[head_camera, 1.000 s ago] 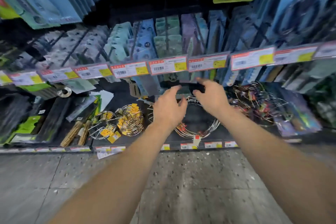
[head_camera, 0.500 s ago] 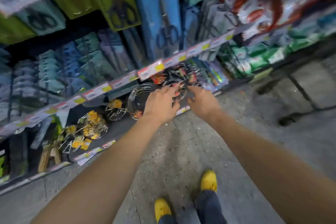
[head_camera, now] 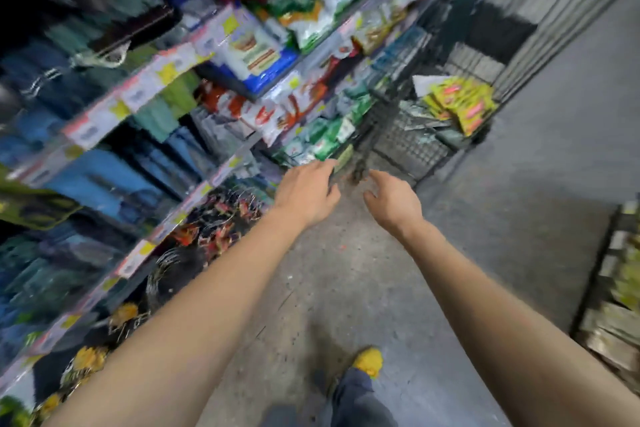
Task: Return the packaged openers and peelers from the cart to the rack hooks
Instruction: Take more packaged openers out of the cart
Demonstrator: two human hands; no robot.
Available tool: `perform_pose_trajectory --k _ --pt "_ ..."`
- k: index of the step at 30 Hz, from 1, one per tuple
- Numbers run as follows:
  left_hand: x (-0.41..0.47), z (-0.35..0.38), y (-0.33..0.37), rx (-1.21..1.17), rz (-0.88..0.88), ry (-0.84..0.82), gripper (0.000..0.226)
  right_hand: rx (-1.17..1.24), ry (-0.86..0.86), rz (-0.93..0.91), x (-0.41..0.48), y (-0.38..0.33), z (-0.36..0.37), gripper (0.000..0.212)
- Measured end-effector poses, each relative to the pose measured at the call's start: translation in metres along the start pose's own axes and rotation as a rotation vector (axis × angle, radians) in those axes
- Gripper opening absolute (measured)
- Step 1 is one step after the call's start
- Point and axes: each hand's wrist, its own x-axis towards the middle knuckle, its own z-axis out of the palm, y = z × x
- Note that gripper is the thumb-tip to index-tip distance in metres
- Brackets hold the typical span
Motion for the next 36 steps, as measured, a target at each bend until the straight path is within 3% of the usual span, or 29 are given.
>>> perform_pose_trajectory --k 11,23,30,36 --pt "0.175 -0.064 0.093 0.195 0.227 -0.099 0.05 0.049 0.082 0.19 0.093 0.071 -0.131 0.046" --pt "0.39 -0.074 0.122 0.285 0.388 -0.228 0.047 0.121 0.089 0.448 0.233 0.125 -0.171 0.05" --pt "0.488 -0.038 0.15 0.326 0.339 -0.368 0.045 0.21 -0.024 0.522 0.315 0.189 -0.171 0.052" --pt "0.559 0.005 0.162 0.245 0.144 -0.531 0.043 0.261 -0.15 0.558 0.383 0.25 -0.173 0.045"
